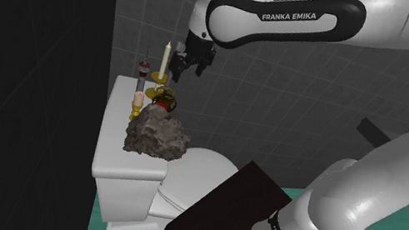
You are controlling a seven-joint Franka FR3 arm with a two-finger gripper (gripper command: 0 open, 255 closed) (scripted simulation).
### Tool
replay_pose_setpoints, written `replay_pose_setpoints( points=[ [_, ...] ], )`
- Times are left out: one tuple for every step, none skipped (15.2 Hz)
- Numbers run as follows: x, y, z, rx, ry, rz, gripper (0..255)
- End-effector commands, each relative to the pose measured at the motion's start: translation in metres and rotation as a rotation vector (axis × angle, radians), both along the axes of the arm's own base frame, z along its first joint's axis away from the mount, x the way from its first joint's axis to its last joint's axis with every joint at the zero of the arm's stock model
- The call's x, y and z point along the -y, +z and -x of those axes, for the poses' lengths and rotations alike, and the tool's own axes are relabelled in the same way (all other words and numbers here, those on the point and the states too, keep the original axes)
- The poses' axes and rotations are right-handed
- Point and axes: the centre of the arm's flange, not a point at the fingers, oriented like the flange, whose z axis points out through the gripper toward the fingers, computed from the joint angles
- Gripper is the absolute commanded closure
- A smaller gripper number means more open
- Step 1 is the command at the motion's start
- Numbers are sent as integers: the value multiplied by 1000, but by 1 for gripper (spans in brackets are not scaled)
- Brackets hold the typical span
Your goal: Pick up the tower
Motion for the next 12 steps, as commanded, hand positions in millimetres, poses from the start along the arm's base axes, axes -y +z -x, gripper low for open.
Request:
replay_pose_setpoints(
  points=[
    [-9, -10, -21, 26, 1, 13, 0],
    [-13, -14, -31, 38, 2, 20, 0],
    [-17, -17, -42, 50, 2, 26, 0],
    [-21, -21, -52, 62, 3, 33, 0],
    [-26, -24, -63, 74, 3, 40, 0],
    [-30, -28, -74, 86, 4, 47, 0],
    [-34, -31, -84, 98, 4, 53, 0],
    [-38, -34, -95, 110, 5, 60, 0],
    [-42, -37, -106, 123, 5, 67, 0],
    [-46, -40, -117, 135, 5, 74, 0],
    [-51, -42, -128, 147, 6, 80, 0],
    [-54, -45, -136, 156, 6, 85, 0]
  ],
)
